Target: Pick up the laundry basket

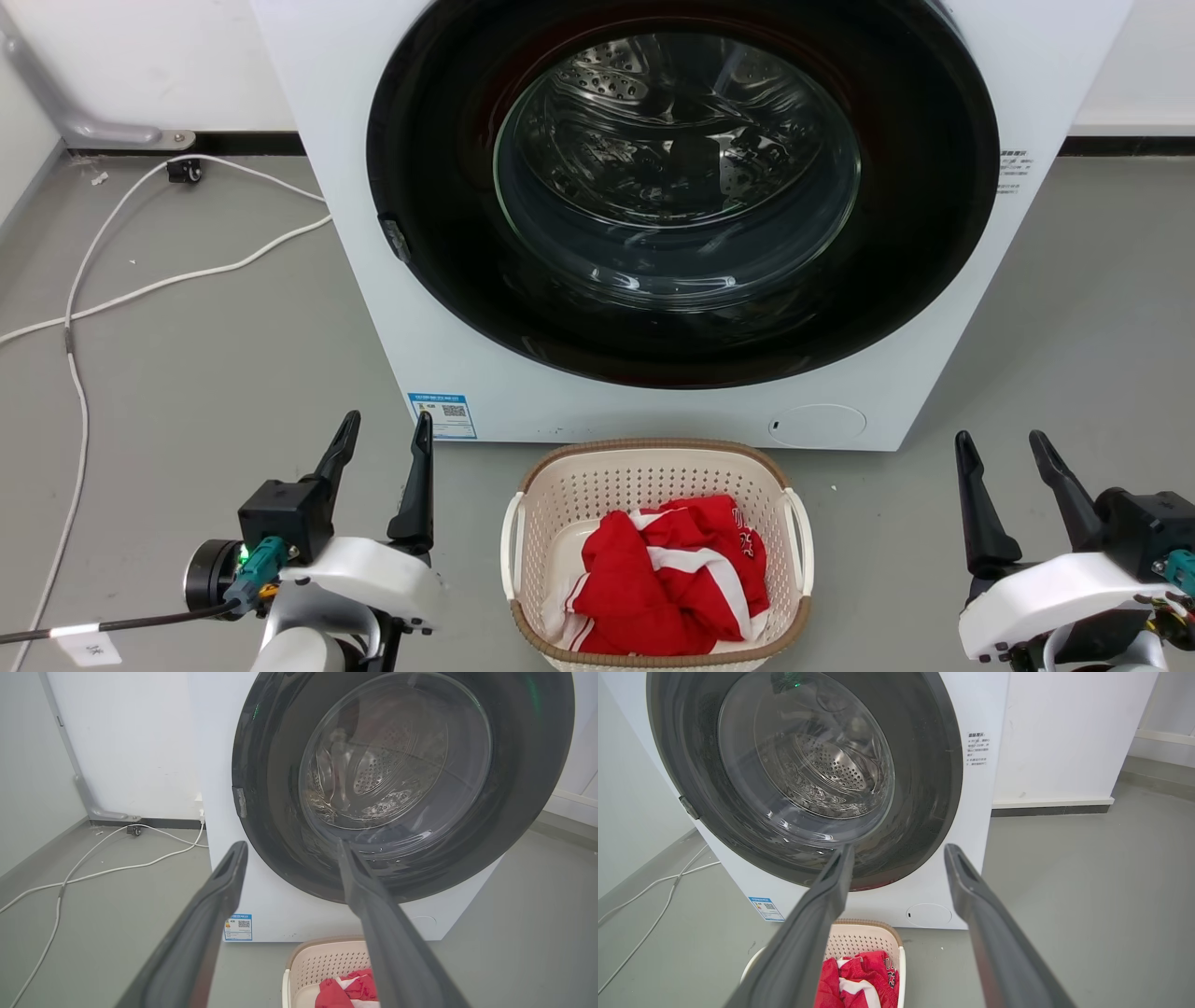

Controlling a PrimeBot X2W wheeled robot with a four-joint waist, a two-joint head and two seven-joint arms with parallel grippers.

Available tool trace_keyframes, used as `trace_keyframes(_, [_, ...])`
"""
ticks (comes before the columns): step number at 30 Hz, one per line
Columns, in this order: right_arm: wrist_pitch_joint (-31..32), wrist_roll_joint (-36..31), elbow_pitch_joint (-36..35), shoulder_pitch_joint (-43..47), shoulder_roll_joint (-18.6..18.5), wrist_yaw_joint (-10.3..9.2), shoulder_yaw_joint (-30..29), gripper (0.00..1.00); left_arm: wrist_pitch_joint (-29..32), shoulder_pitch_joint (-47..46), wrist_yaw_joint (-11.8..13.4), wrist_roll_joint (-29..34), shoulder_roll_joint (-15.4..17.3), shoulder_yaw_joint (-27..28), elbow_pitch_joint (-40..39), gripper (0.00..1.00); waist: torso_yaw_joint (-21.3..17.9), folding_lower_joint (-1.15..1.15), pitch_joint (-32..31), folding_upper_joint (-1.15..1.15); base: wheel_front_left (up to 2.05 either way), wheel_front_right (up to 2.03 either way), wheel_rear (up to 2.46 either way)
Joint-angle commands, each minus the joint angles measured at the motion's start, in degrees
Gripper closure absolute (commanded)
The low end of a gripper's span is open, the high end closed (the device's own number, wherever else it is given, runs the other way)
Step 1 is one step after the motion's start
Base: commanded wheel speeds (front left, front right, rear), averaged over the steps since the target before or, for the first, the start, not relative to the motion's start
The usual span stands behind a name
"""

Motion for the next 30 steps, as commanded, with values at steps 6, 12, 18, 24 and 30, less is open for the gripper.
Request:
trace_keyframes(6, [-0.6,-3.8,-1.0,0.9,0.2,-0.02,-0.2,0.0,-1.2,-0.2,0.7,2.8,0.2,-0.5,0.1,0.0,0.1,0.0,-0.3,0.0,0.0,0.0,0.0])
trace_keyframes(12, [-0.8,-6.0,-1.3,0.9,0.2,-0.02,0.1,0.0,-1.7,-0.2,0.9,4.5,0.1,-0.7,-0.1,0.0,0.2,0.0,-0.2,0.0,0.0,0.0,0.0])
trace_keyframes(18, [-1.3,-8.2,-1.5,0.9,0.2,-0.02,-0.1,0.0,-2.4,-0.4,1.1,6.6,0.0,-0.9,-0.2,0.0,0.2,0.0,-0.2,0.0,0.0,0.0,0.0])
trace_keyframes(24, [-1.9,-10.0,-1.2,1.1,0.3,-0.02,-0.3,0.0,-3.1,0.0,1.2,8.3,-0.4,-0.8,-0.1,0.0,0.4,0.0,-0.2,0.0,0.0,0.0,0.0])
trace_keyframes(30, [-2.7,-11.3,-0.6,0.9,0.3,-0.03,-0.5,0.0,-3.7,0.3,1.2,10.1,-0.5,-0.6,0.0,0.0,0.4,0.0,0.1,0.0,0.0,0.0,0.0])
